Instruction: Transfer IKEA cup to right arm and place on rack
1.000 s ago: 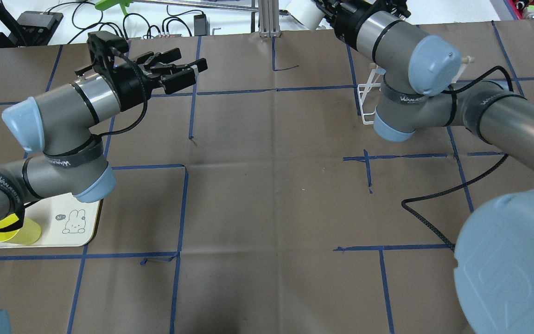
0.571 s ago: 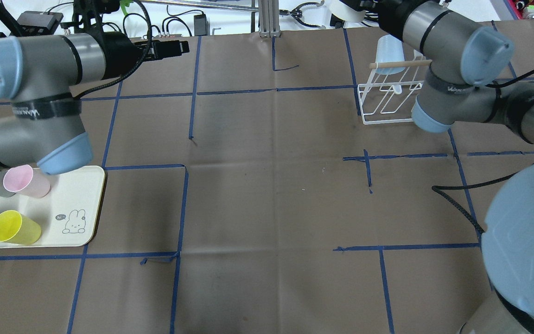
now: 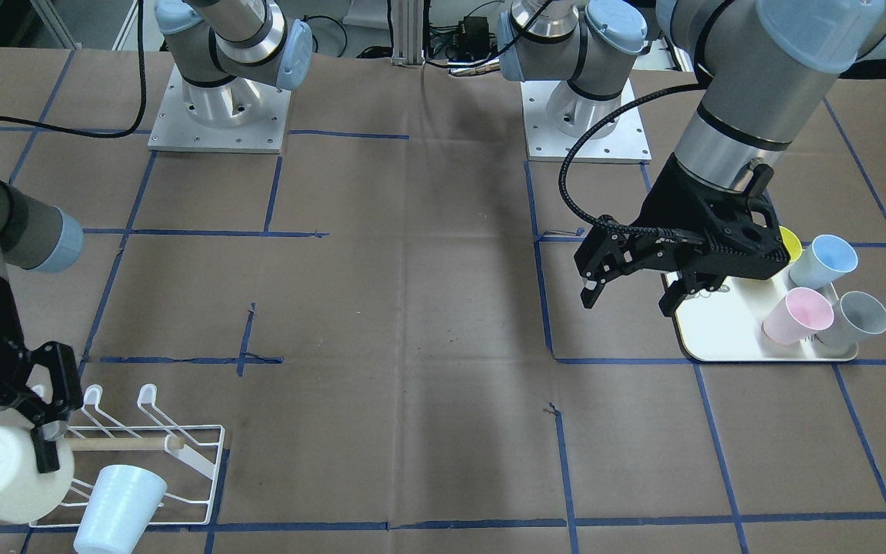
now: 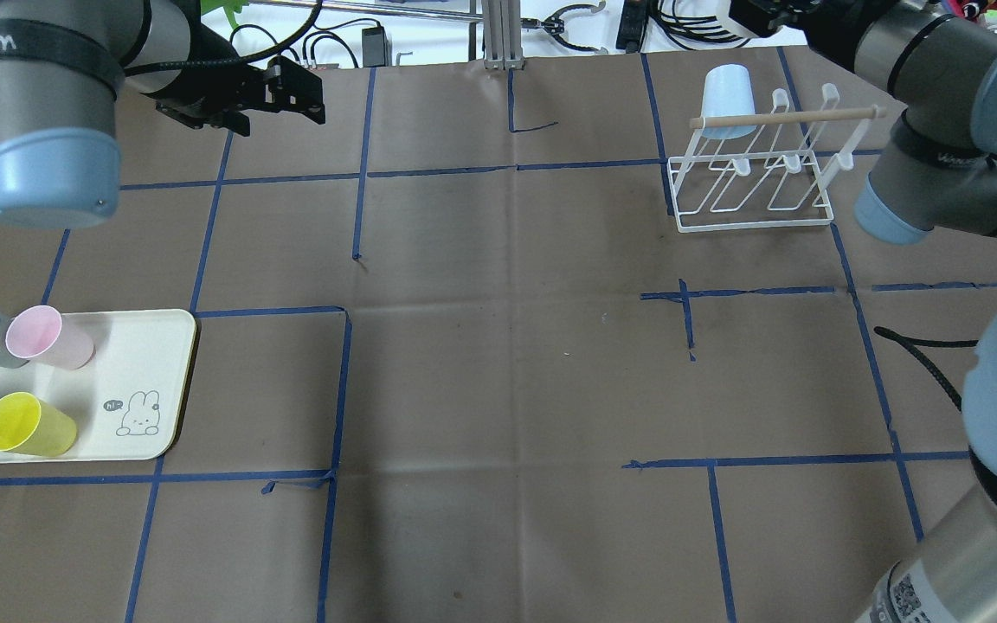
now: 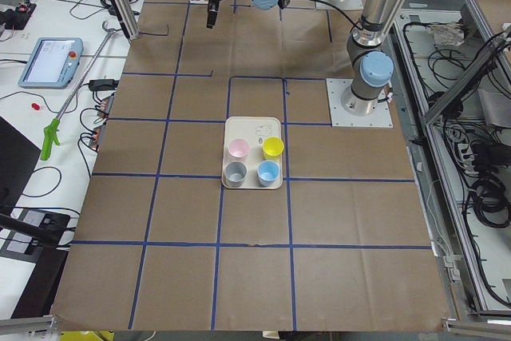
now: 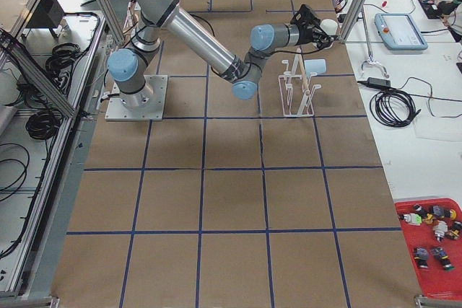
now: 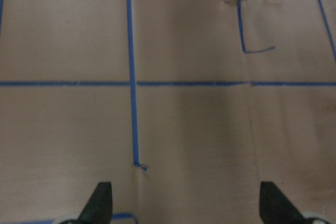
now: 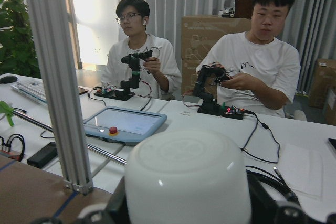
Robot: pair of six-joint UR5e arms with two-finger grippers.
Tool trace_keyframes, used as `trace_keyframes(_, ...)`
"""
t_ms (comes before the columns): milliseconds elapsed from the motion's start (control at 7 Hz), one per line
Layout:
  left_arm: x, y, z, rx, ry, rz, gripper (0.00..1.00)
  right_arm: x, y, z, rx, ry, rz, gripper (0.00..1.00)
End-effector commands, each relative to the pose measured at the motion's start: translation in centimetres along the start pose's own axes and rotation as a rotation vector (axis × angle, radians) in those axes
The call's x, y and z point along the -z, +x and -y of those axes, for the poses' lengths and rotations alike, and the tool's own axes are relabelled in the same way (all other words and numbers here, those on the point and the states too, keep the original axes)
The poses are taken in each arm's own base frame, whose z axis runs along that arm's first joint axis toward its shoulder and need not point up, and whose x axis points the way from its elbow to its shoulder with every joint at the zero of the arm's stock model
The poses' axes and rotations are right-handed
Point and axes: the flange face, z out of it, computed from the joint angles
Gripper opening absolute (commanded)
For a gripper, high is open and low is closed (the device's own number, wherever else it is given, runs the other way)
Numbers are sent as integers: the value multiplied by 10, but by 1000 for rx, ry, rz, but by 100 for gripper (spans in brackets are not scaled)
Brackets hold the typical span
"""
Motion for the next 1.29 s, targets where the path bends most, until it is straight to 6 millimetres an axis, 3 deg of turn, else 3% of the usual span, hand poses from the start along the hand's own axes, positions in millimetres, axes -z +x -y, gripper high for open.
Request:
trace_keyframes(0,47,0,-29,24,-177,103,99,-2,38,-25,15,-97,-199,21)
trace_keyframes(143,43,-1,-39,27,-220,104,99,-1,57,-31,6,-101,-241,18)
trace_keyframes(286,34,-2,-39,33,-239,107,99,-6,62,-38,3,-104,-242,17)
trace_keyframes(571,20,-4,-51,28,-253,105,99,-1,53,-49,-6,26,-277,15)
trace_keyframes(1000,12,-12,-39,22,-205,195,99,10,34,-82,-88,71,-281,15)
trace_keyframes(1143,12,-11,-39,22,-204,188,99,10,34,-84,-94,63,-279,15)
